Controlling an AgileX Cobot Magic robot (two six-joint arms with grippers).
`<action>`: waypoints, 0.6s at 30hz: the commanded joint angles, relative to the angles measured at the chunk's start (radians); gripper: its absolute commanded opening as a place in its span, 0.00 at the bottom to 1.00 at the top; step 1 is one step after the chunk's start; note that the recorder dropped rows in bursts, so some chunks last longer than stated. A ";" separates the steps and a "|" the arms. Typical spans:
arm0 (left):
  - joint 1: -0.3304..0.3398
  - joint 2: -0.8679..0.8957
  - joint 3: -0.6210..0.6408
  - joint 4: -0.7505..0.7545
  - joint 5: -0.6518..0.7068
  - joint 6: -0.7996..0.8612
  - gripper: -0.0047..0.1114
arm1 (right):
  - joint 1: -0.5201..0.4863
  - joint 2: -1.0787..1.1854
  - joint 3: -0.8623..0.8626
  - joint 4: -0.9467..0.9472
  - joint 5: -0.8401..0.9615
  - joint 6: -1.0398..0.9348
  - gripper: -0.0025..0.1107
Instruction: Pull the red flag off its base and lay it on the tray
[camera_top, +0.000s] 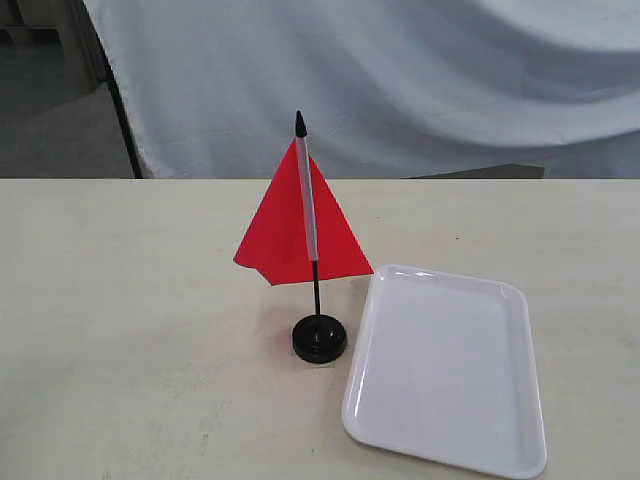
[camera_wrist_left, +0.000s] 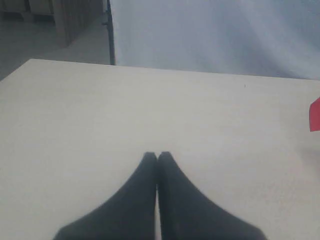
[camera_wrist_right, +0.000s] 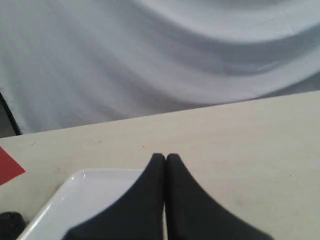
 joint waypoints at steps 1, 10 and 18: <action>-0.004 -0.002 0.002 0.000 -0.001 0.003 0.04 | 0.001 -0.004 0.002 -0.007 -0.189 0.000 0.02; -0.004 -0.002 0.002 0.000 -0.001 0.003 0.04 | 0.001 -0.004 0.002 -0.007 -0.556 0.051 0.02; -0.004 -0.002 0.002 0.000 -0.001 0.003 0.04 | 0.001 -0.004 0.002 -0.009 -0.646 0.311 0.02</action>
